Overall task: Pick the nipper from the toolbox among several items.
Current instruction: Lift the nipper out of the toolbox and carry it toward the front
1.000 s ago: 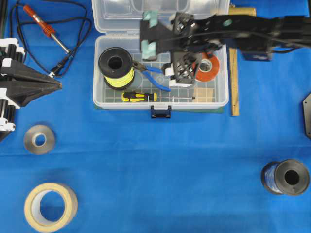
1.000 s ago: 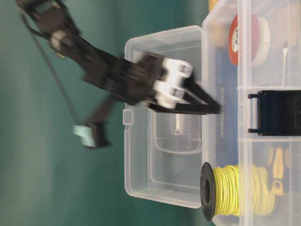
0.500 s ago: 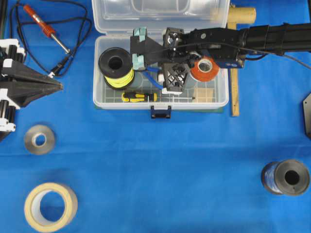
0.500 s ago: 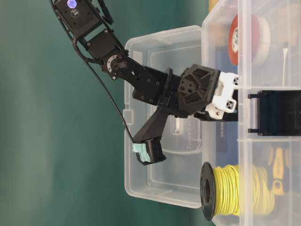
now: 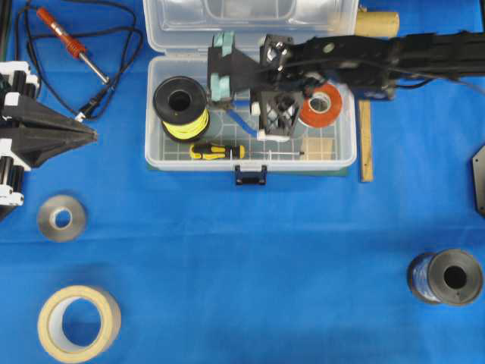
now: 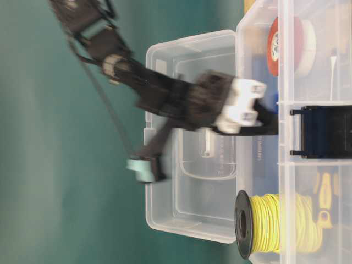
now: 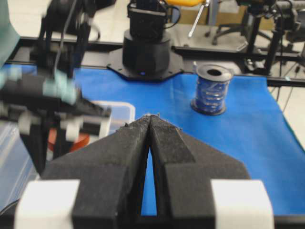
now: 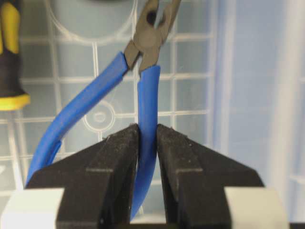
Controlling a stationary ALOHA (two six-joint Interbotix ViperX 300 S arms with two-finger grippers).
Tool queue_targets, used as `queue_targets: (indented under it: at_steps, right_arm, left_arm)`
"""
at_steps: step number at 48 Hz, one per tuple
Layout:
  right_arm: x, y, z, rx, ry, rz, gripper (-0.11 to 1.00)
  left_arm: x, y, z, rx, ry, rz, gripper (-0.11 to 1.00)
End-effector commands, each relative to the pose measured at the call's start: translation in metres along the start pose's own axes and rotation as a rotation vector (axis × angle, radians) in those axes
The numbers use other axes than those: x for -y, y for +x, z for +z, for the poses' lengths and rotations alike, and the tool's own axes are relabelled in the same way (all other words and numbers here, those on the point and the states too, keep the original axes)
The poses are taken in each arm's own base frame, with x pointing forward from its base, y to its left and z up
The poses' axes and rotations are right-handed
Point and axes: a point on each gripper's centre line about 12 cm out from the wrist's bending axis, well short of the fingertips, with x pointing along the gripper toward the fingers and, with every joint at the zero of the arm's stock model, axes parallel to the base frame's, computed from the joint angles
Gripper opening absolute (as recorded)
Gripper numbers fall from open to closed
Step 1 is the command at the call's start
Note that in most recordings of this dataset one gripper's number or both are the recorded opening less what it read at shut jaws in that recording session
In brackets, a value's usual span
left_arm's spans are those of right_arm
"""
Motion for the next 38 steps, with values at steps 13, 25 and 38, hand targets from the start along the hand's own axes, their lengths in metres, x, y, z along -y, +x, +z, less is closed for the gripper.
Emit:
queue_targets:
  at_steps: [13, 25, 38]
  right_arm:
    - [-0.004, -0.114, 0.026, 0.241, 0.022, -0.007, 0.14]
    - [-0.066, -0.144, 0.013, 0.313, -0.042, 0.093, 0.14]
    - [-0.142, -0.120, -0.006, 0.307, -0.065, 0.226, 0.14]
  left_arm:
    - [0.000, 0.002, 0.003, 0.006, -0.005, -0.001, 0.00]
    - [0.000, 0.002, 0.003, 0.006, -0.003, -0.001, 0.00]
    - [0.000, 0.001, 0.004, 0.011, -0.002, 0.000, 0.00]
